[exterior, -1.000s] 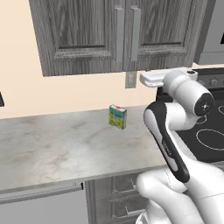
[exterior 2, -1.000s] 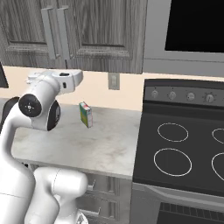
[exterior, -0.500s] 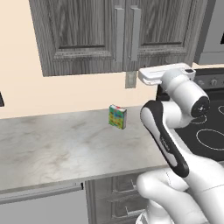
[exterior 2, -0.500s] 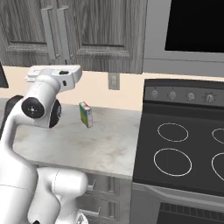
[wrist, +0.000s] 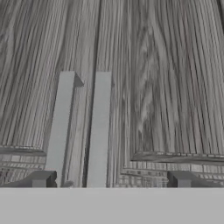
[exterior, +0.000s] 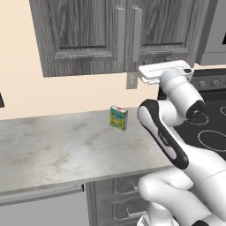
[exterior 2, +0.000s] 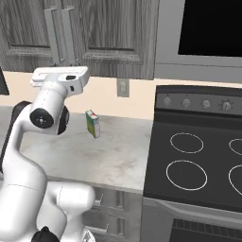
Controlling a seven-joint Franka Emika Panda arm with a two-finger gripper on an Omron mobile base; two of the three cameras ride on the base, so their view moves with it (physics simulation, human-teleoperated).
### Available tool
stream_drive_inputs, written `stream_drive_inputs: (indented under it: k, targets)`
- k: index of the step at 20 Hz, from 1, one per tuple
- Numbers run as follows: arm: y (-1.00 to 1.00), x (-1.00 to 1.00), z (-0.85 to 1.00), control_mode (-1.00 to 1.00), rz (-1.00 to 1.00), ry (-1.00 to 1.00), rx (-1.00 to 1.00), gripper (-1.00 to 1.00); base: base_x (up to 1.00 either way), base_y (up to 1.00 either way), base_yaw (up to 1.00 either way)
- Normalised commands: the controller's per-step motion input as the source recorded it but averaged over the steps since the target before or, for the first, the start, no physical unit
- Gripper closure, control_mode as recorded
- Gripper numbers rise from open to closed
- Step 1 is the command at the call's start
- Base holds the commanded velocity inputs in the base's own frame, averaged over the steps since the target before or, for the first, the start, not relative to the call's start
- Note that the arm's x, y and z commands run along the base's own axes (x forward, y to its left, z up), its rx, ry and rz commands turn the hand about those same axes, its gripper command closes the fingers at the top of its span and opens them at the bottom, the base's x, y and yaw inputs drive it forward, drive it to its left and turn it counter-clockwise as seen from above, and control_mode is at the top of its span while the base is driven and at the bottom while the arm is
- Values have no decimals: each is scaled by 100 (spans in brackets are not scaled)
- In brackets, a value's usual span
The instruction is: Pick the dish brush and sponge from the cabinet and place them on the counter.
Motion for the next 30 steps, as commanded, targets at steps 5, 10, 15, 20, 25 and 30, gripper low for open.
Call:
stream_drive_inputs:
  k: [5, 10, 15, 20, 25, 30]
  targets:
    - [9, 16, 3, -100, 0, -7, 0, -100, 0, 0, 0]
    - [8, 13, 3, -100, 0, -6, 0, -100, 0, 0, 0]
    - [7, 22, 4, -100, 0, -4, 0, -100, 0, 0, 0]
    - [8, 31, 6, -100, 0, 0, 0, -100, 0, 0, 0]
    - [5, 29, 5, -100, 0, 0, 0, -100, 0, 0, 0]
    - [8, 33, 0, -100, 0, 0, 0, -100, 0, 0, 0]
